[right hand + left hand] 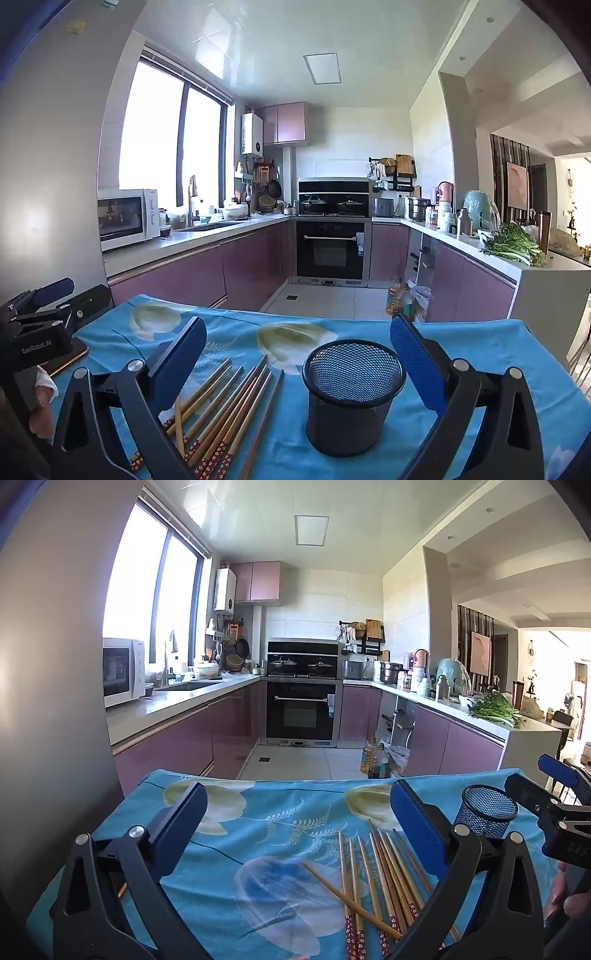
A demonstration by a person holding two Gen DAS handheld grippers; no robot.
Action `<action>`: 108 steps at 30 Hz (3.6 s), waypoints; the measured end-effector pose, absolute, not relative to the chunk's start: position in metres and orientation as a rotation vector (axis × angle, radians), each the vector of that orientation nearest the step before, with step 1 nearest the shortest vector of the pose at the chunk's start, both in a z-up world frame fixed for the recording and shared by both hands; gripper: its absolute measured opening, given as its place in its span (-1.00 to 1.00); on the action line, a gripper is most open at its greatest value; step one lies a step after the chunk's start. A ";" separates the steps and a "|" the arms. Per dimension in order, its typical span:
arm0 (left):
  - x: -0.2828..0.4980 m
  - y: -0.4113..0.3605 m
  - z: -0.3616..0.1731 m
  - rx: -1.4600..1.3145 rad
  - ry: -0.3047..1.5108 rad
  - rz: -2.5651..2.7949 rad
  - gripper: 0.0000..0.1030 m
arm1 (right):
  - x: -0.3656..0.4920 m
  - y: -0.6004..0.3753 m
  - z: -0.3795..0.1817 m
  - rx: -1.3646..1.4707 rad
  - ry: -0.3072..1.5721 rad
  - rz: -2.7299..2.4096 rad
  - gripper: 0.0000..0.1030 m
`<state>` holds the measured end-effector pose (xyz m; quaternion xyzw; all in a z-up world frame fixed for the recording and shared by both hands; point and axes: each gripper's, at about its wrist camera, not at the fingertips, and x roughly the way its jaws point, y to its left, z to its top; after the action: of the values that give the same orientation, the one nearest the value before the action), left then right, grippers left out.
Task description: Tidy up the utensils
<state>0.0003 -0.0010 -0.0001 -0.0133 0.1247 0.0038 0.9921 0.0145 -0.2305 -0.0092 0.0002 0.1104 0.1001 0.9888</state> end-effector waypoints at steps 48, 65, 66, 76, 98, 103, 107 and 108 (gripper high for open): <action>-0.006 -0.005 0.002 -0.016 0.181 -0.011 0.90 | 0.005 -0.227 -0.012 -0.008 0.175 0.179 0.87; -0.006 -0.007 0.001 -0.015 0.184 -0.012 0.90 | 0.005 -0.226 -0.013 -0.007 0.174 0.178 0.87; -0.006 -0.007 0.001 -0.015 0.183 -0.012 0.90 | 0.005 -0.226 -0.013 -0.006 0.174 0.179 0.87; -0.006 -0.008 0.001 -0.013 0.184 -0.014 0.90 | 0.005 -0.226 -0.013 -0.007 0.177 0.183 0.87; 0.000 -0.008 -0.002 -0.014 0.204 -0.022 0.90 | 0.008 -0.224 -0.015 -0.020 0.213 0.233 0.87; 0.006 0.006 -0.005 -0.013 0.242 -0.005 0.90 | 0.014 -0.203 -0.023 -0.060 0.308 0.385 0.87; 0.013 0.027 -0.010 -0.032 0.286 0.026 0.90 | 0.021 -0.170 -0.038 -0.166 0.429 0.504 0.85; 0.015 0.033 -0.011 -0.034 0.298 0.036 0.90 | 0.022 -0.161 -0.043 -0.192 0.459 0.534 0.76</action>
<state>0.0147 0.0329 -0.0111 -0.0170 0.1483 0.0177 0.9886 0.0220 -0.1610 -0.0429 -0.0940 0.2244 0.2612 0.9341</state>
